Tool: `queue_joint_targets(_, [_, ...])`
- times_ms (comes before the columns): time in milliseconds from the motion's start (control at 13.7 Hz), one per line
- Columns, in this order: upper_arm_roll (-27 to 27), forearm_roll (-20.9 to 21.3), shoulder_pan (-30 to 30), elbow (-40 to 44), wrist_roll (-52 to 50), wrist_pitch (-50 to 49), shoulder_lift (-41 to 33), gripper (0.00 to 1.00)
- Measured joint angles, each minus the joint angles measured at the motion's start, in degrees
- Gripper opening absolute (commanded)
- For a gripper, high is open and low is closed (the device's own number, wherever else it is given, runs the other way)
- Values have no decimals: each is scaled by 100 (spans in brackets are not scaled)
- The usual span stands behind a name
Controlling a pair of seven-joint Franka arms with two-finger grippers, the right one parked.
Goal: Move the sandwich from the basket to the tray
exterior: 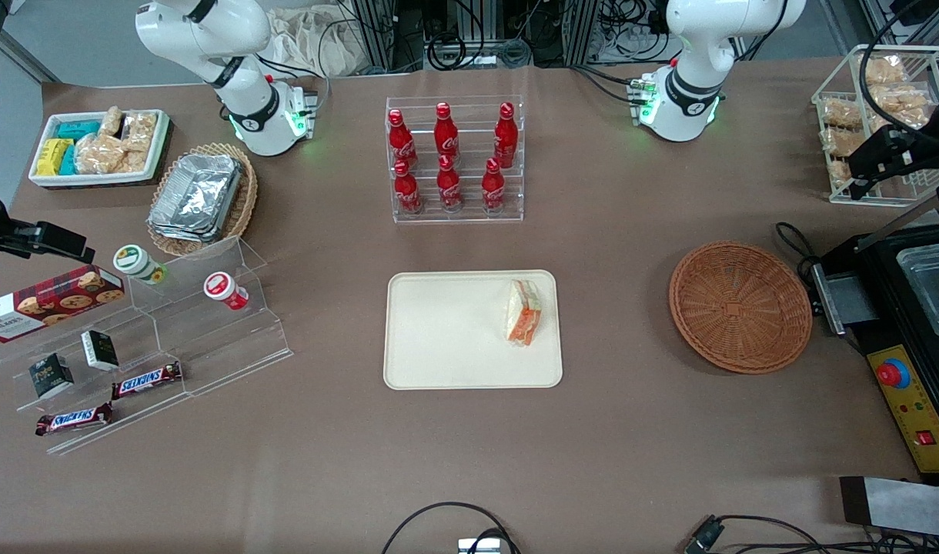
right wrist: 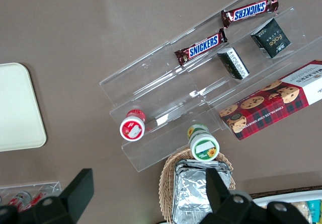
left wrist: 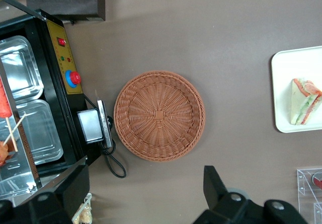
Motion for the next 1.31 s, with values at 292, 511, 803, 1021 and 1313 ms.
queue_joint_targets(292, [2, -3, 0, -105, -16, 7, 15, 100])
queue_joint_targets(511, [2, -26, 0, -111, -16, 7, 49, 100])
queue_joint_targets(803, [21, -372, 5, -111, -371, 11, 59, 100])
queue_joint_targets(1021, [32, -544, 10, -111, -671, 18, 59, 100])
queue_joint_targets(1313, [43, -631, 20, -113, -838, 18, 59, 100])
